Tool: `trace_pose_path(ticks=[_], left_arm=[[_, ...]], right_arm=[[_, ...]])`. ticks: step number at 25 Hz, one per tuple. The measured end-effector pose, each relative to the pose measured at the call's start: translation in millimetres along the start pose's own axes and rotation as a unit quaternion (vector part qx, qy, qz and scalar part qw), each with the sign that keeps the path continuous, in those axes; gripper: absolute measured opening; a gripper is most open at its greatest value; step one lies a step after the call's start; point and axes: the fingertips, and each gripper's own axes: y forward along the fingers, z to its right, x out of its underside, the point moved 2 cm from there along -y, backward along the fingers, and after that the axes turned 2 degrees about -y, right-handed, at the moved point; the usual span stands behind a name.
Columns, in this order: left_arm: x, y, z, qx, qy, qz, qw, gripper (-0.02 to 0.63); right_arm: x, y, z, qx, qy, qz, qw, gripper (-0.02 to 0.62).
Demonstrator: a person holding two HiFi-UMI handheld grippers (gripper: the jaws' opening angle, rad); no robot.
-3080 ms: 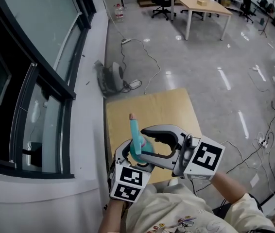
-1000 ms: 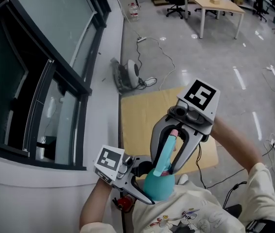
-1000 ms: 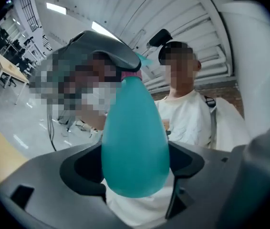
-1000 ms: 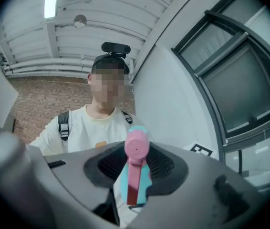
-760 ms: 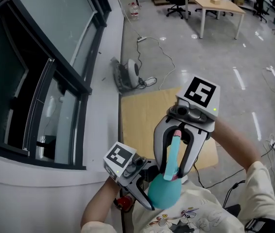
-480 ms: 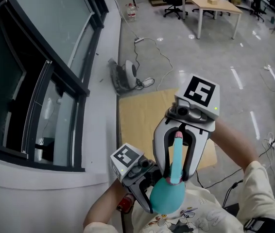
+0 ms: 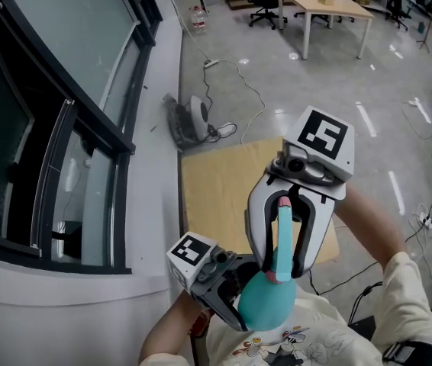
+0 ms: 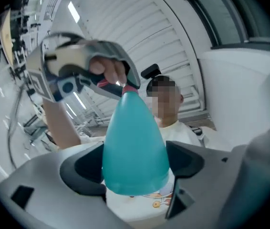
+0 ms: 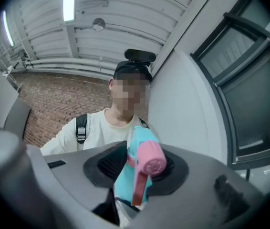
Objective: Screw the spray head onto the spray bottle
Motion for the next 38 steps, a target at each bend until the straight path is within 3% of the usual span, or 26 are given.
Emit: trace_pose_path(ticks=[2, 4, 8, 13, 15, 16, 20, 21, 22, 23, 24, 27, 34, 38], left_arm=[[-11.4, -15.7, -1.6, -0.084, 0.021, 0.018, 0.9961, 0.413], [-23.1, -31.7, -1.2, -0.178, 0.053, 0.025, 0.9824, 0.411], [-53.0, -57.1, 1.8, -0.337, 0.131, 0.031, 0.9319, 0.413], [-70.6, -57.6, -1.0, -0.463, 0.199, 0.031, 0.8632, 0.41], [-78.2, -65.2, -1.8, -0.519, 0.232, 0.028, 0.8219, 0.409], [-80.6, -70.1, -2.6, -0.551, 0.253, 0.023, 0.7951, 0.408], [-84.3, -77.5, -6.4, -0.66, 0.335, -0.001, 0.6726, 0.41], [-85.0, -77.6, -7.9, -0.678, 0.346, -0.006, 0.6487, 0.41], [-85.8, -77.5, -9.6, -0.69, 0.352, -0.009, 0.6319, 0.411], [-86.7, -77.2, -11.4, -0.697, 0.355, -0.011, 0.6228, 0.411], [-87.6, -76.9, -13.4, -0.7, 0.355, -0.013, 0.6193, 0.411], [-91.2, -78.1, -20.6, -0.706, 0.346, -0.026, 0.6174, 0.411], [-96.1, -88.6, -25.0, -0.71, 0.314, -0.063, 0.6267, 0.413], [-90.0, -101.8, -27.5, -0.716, 0.263, -0.141, 0.6315, 0.476]], right_arm=[[0.4, -10.1, 4.2, 0.045, 0.0, -0.013, 0.999, 0.129], [0.7, -21.9, 12.5, 0.097, 0.005, -0.022, 0.995, 0.129], [-7.3, -50.5, 41.0, 0.194, 0.025, -0.003, 0.981, 0.129], [-20.0, -61.6, 55.2, 0.25, 0.036, 0.022, 0.967, 0.129], [-22.0, -68.4, 63.3, 0.278, 0.039, 0.02, 0.96, 0.129], [-20.8, -72.8, 66.7, 0.297, 0.037, 0.015, 0.954, 0.129], [-13.6, -86.2, 71.7, 0.381, 0.025, 0.004, 0.924, 0.129], [-13.6, -87.2, 72.3, 0.396, 0.023, 0.006, 0.918, 0.129], [-14.4, -87.7, 72.7, 0.405, 0.021, 0.009, 0.914, 0.129], [-15.8, -87.9, 72.8, 0.408, 0.02, 0.015, 0.912, 0.128], [-17.4, -88.0, 72.9, 0.408, 0.019, 0.022, 0.913, 0.129], [-20.9, -88.1, 72.9, 0.403, 0.016, 0.032, 0.915, 0.127], [-10.9, -84.8, 81.9, 0.423, 0.011, 0.007, 0.906, 0.127], [-4.0, -78.8, 79.7, 0.415, -0.004, -0.024, 0.909, 0.127]])
